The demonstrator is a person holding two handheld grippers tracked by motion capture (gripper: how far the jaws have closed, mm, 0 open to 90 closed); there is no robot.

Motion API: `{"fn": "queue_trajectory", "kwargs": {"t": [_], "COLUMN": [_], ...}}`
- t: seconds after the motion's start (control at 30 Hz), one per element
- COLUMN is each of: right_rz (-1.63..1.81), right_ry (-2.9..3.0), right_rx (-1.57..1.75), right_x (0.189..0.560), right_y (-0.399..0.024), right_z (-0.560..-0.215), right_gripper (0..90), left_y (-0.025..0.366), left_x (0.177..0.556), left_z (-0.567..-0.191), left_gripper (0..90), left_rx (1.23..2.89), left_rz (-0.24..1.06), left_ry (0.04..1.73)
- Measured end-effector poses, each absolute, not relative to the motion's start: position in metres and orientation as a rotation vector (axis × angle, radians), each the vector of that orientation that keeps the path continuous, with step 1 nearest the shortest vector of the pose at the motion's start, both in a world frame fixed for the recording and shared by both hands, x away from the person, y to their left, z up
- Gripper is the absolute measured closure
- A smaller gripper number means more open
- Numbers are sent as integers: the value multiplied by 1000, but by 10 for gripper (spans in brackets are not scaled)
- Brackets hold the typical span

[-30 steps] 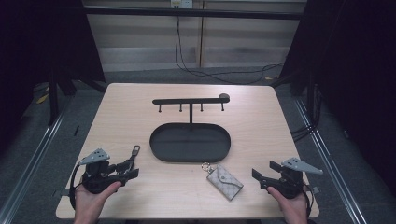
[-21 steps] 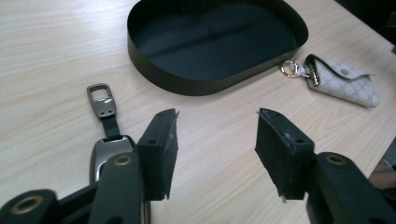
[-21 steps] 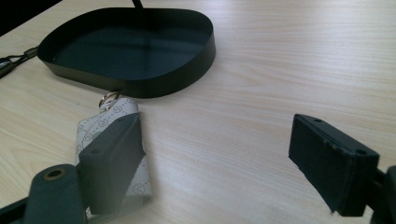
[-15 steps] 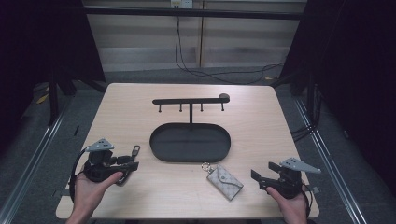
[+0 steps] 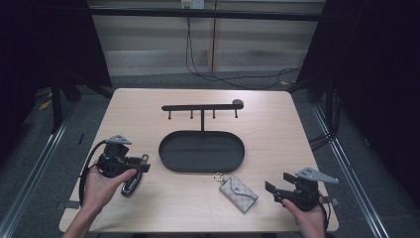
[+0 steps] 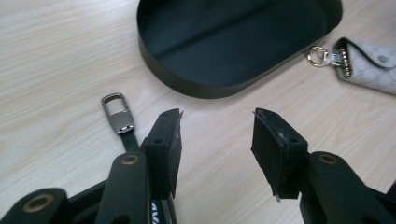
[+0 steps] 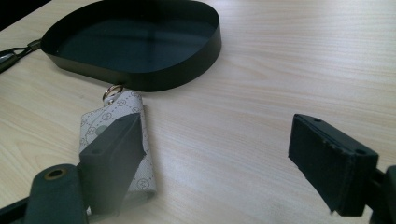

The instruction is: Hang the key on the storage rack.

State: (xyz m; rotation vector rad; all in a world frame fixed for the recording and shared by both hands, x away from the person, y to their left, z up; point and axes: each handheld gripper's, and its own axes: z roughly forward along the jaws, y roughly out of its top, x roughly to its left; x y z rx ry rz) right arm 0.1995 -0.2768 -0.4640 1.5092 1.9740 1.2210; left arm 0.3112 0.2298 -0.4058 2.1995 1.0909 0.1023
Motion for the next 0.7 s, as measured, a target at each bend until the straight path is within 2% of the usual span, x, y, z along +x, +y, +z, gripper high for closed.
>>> {"fn": "queue_trajectory", "kwargs": {"t": [0.7], "right_rz": [1210], "right_ry": [2006], "right_rx": [1514], "right_x": [201], "right_y": [-275], "right_z": [-465], "right_gripper": [175], "left_y": [225], "left_x": [356], "left_z": [-415], "left_gripper": [500], "left_rx": [2368], "left_rz": [88], "left_ry": [1232]}}
